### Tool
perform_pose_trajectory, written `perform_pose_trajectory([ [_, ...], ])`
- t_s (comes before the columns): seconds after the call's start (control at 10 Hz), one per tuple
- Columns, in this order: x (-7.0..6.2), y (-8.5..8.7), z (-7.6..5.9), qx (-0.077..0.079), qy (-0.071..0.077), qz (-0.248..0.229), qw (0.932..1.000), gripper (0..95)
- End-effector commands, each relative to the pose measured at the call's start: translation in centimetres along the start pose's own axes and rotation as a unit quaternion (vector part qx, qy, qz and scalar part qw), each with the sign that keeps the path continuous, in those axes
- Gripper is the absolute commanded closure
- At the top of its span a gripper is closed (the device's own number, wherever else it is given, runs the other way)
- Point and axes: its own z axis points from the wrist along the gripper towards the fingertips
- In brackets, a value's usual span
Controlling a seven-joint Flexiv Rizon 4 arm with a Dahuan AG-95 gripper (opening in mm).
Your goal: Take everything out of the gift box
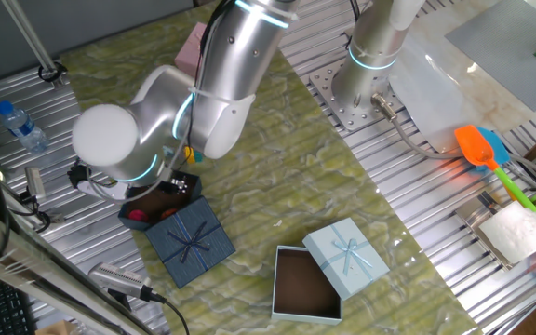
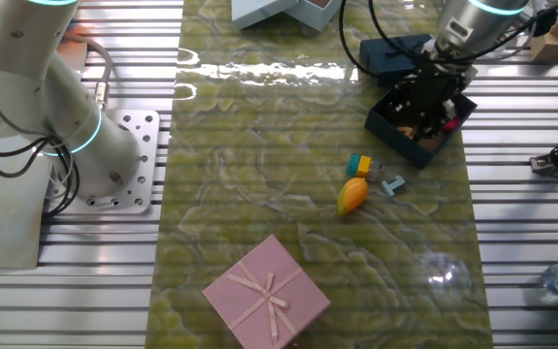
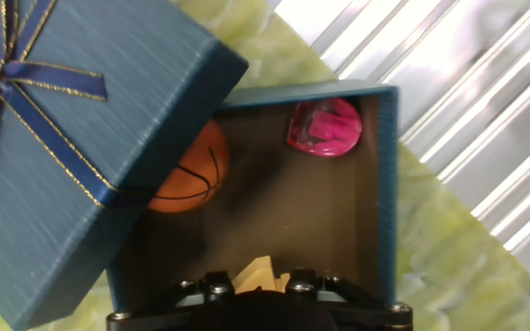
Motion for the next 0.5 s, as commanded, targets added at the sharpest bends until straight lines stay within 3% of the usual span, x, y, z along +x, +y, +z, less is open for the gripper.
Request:
perform_pose_trajectory([
  [0.1,0.1,-0.4,-0.6,-0.003,-0.003,0.000,1.0000,95.0],
  [0.5,0.6,-0.4,-2.6,-0.016,-0.012,0.018,0.9996,95.0],
])
